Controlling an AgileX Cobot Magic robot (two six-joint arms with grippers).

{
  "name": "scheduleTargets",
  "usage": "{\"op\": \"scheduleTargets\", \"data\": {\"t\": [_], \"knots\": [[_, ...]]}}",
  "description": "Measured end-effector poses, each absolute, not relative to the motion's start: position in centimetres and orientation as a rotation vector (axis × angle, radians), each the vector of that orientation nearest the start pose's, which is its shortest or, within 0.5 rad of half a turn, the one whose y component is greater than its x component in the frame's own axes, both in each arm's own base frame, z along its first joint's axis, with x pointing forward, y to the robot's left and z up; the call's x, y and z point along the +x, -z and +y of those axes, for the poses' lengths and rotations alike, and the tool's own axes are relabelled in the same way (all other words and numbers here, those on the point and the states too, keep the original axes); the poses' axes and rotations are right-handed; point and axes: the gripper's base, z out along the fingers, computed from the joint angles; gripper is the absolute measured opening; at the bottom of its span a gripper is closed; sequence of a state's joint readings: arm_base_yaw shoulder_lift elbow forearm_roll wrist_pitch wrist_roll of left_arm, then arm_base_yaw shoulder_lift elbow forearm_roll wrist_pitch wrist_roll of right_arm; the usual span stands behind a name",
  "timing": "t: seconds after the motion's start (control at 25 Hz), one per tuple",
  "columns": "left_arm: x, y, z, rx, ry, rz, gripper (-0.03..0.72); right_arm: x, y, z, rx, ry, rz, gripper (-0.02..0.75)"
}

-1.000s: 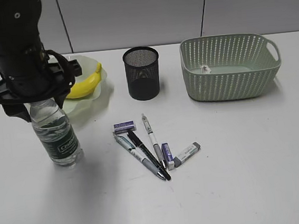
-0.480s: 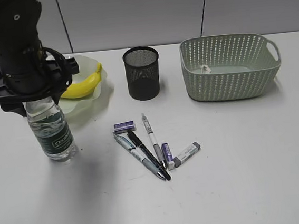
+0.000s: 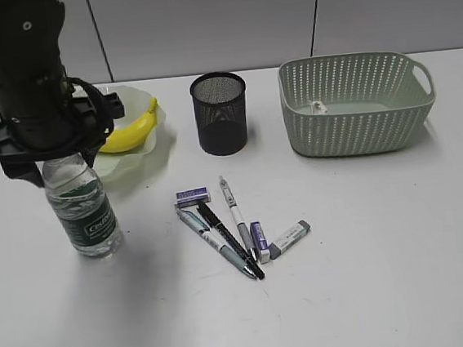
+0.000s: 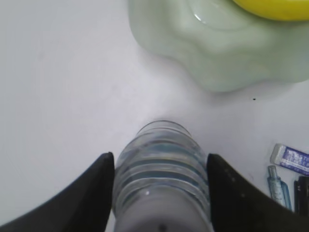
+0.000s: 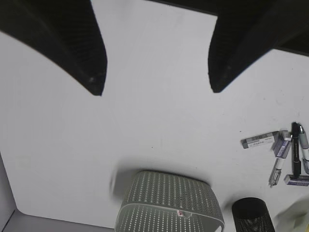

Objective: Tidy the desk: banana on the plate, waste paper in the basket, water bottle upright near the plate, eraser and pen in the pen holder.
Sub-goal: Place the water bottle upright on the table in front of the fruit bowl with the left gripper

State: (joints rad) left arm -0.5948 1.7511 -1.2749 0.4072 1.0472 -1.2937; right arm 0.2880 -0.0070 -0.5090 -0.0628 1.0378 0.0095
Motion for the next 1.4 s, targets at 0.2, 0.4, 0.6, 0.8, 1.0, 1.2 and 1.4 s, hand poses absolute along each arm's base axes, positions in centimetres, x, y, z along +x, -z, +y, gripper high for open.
{"op": "scheduleTargets", "data": {"t": [0.2,0.4,0.6,0.8,1.0,1.2,1.4], "knots": [[30.26,-23.47,-16.90,-0.713,-0.111,2.674,0.424,-0.46,-28.17,-0.65,-0.276,-0.116,1.987,0.521],[30.22,-23.45,-16.93,-0.718,-0.106,2.677,0.424,-0.46,-28.17,-0.65,-0.276,-0.116,1.987,0.521],[30.15,-23.44,-16.86,-0.722,-0.120,2.682,0.424,-0.46,-28.17,-0.65,-0.276,-0.116,1.987,0.521],[30.13,-23.43,-16.87,-0.725,-0.118,2.684,0.443,-0.46,-28.17,-0.65,-0.276,-0.116,1.987,0.521],[30.14,-23.42,-16.92,-0.727,-0.111,2.684,0.484,-0.46,-28.17,-0.65,-0.276,-0.116,1.987,0.519],[30.16,-23.43,-16.91,-0.724,-0.111,2.683,0.539,-0.46,-28.17,-0.65,-0.276,-0.116,1.987,0.519],[30.05,-23.45,-16.62,-0.722,-0.161,2.684,0.578,-0.46,-28.17,-0.65,-0.276,-0.116,1.987,0.519]]}}
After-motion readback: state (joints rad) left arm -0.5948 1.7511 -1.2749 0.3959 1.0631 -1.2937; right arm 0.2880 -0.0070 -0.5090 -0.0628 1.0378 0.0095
